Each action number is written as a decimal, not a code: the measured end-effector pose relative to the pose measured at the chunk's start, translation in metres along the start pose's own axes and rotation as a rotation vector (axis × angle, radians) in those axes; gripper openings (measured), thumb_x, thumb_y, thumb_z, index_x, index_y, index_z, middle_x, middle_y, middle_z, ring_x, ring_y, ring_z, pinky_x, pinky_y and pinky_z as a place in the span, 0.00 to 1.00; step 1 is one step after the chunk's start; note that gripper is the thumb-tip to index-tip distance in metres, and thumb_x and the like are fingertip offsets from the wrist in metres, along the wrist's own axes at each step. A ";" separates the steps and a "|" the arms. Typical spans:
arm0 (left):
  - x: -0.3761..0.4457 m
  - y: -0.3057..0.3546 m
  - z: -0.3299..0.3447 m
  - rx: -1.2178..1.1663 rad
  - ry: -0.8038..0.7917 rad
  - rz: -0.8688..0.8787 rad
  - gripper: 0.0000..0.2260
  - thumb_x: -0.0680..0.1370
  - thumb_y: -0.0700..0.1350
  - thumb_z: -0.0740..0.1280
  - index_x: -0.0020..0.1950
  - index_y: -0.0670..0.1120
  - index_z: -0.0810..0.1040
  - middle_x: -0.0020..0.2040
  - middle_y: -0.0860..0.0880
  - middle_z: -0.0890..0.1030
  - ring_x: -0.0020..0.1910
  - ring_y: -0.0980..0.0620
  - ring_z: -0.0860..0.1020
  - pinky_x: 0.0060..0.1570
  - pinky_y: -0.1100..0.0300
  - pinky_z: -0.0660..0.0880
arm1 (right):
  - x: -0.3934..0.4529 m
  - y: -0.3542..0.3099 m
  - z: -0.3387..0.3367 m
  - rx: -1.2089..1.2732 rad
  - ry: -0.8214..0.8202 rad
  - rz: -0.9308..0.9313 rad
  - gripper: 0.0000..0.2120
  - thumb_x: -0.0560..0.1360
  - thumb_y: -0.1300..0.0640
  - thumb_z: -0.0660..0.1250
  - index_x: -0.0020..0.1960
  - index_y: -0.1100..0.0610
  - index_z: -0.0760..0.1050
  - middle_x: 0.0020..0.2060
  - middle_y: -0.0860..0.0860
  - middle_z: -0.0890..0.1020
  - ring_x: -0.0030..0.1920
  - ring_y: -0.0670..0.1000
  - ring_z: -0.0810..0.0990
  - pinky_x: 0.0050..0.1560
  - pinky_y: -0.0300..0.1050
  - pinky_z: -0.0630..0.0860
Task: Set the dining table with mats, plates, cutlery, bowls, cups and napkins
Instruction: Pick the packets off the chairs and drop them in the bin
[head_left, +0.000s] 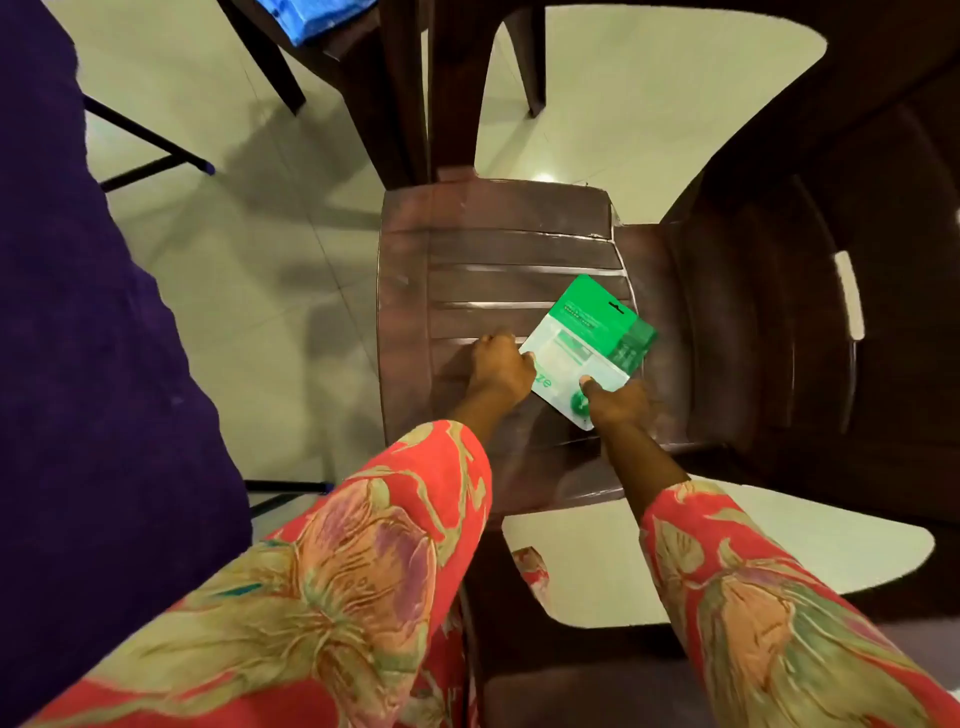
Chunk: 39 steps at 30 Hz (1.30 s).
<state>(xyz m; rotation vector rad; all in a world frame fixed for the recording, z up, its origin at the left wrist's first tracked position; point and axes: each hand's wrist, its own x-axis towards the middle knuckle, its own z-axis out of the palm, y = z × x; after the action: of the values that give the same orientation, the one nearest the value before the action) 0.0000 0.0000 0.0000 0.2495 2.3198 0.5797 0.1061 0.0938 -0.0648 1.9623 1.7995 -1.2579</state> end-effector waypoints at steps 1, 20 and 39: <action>0.001 0.000 0.001 -0.027 -0.012 -0.023 0.16 0.78 0.44 0.64 0.63 0.37 0.72 0.62 0.38 0.76 0.63 0.41 0.72 0.60 0.56 0.67 | 0.005 0.001 0.002 0.040 0.028 0.010 0.37 0.61 0.39 0.72 0.63 0.58 0.72 0.60 0.57 0.78 0.60 0.61 0.75 0.61 0.61 0.71; -0.052 -0.025 -0.045 -0.457 -0.104 -0.293 0.11 0.72 0.36 0.72 0.50 0.31 0.75 0.52 0.36 0.81 0.46 0.45 0.78 0.44 0.55 0.73 | -0.071 -0.041 -0.031 0.412 -0.182 0.107 0.12 0.74 0.71 0.59 0.52 0.58 0.75 0.54 0.61 0.80 0.44 0.59 0.78 0.48 0.62 0.78; -0.185 -0.076 -0.217 -1.139 0.149 -0.371 0.12 0.77 0.30 0.63 0.56 0.43 0.75 0.59 0.41 0.79 0.49 0.42 0.79 0.52 0.48 0.77 | -0.275 -0.136 -0.027 0.123 -0.648 -0.096 0.06 0.79 0.64 0.58 0.47 0.60 0.74 0.56 0.61 0.80 0.39 0.54 0.78 0.49 0.55 0.77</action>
<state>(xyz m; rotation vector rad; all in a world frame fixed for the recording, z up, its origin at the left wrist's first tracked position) -0.0172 -0.2018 0.2148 -0.7502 1.7378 1.6016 0.0245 -0.0541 0.1925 1.2917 1.5138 -1.8027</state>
